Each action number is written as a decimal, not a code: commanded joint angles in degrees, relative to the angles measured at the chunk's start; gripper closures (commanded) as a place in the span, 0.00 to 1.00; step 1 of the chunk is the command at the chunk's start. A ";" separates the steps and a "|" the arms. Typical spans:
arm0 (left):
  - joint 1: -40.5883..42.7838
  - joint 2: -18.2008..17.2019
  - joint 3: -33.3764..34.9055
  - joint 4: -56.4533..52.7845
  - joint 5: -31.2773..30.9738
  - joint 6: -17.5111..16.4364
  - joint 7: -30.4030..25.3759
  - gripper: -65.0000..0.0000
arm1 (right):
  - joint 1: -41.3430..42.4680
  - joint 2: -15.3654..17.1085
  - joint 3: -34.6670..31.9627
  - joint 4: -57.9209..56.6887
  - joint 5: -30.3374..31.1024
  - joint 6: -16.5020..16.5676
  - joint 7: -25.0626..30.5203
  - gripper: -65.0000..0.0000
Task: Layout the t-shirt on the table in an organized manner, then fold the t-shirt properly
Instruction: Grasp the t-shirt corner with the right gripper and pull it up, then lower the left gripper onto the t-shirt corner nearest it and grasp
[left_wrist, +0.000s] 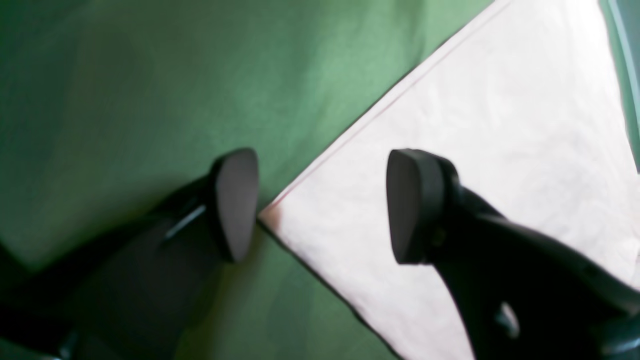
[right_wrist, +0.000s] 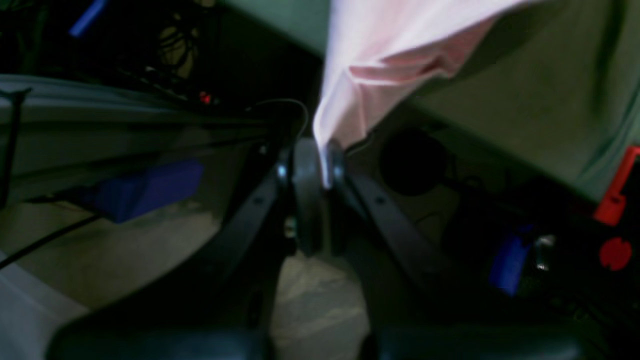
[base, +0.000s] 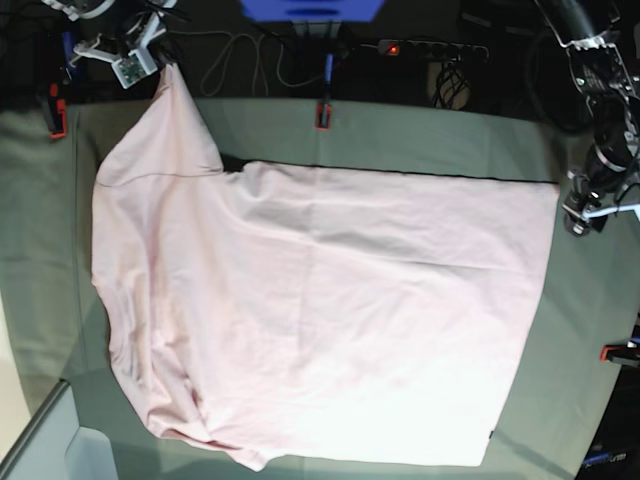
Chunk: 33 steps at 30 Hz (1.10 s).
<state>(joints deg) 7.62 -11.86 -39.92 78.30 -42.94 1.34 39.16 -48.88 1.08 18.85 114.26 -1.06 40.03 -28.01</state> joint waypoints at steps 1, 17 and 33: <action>-0.36 -0.93 -0.21 0.77 -0.53 -0.25 -0.52 0.40 | 0.14 0.19 0.71 0.78 0.66 -0.03 0.71 1.00; -1.95 -0.85 5.24 -7.58 -0.53 -0.25 -1.13 0.39 | 18.69 -3.85 27.17 -2.21 0.66 -0.03 -12.30 0.55; 1.22 -1.02 5.42 -9.95 -0.53 -0.33 -4.21 0.40 | 27.21 -7.19 41.68 -2.21 0.66 -0.03 -12.30 0.55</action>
<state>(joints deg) 7.81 -12.53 -34.37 68.25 -44.60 -0.43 32.97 -21.63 -6.66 60.27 111.09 -1.02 40.07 -41.41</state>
